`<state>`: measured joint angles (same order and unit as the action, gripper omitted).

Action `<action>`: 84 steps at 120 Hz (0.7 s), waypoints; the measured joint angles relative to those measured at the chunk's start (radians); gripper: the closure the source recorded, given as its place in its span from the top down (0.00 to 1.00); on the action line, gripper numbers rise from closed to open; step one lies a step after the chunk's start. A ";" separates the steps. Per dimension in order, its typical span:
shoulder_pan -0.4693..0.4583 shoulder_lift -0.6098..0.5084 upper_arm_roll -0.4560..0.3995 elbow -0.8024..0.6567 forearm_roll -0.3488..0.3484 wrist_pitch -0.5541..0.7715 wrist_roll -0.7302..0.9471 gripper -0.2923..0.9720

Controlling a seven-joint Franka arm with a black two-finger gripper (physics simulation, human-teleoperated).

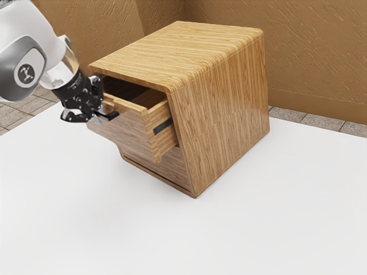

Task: Pull the drawer handle with one arm to open the drawer

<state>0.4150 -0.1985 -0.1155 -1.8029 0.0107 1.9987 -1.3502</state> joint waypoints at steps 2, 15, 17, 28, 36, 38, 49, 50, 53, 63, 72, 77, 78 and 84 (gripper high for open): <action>0.000 -0.008 0.000 -0.010 0.000 0.002 0.000 0.15; -0.002 -0.061 0.001 -0.076 -0.002 0.027 0.000 0.16; -0.004 -0.069 0.001 -0.084 -0.001 0.031 0.000 0.15; -0.008 -0.097 0.002 -0.115 -0.002 0.046 0.000 0.14; -0.009 -0.116 0.002 -0.133 -0.003 0.053 0.000 0.14; -0.010 -0.119 0.003 -0.137 -0.003 0.054 0.000 0.14; -0.009 -0.137 0.002 -0.162 -0.003 0.065 0.000 0.15; -0.009 -0.139 0.002 -0.164 -0.004 0.066 -0.001 0.15; -0.009 -0.143 0.002 -0.170 -0.004 0.069 -0.001 0.15; -0.009 -0.162 0.002 -0.191 -0.006 0.076 -0.001 0.15; -0.010 -0.184 0.003 -0.213 -0.008 0.081 -0.001 0.15; -0.009 -0.196 0.003 -0.225 -0.008 0.083 -0.001 0.15; -0.008 -0.199 0.003 -0.227 -0.009 0.083 -0.001 0.15; -0.004 -0.217 0.004 -0.245 -0.019 0.085 0.000 0.15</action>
<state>0.4110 -0.4155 -0.1119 -2.0481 -0.0082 2.0835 -1.3504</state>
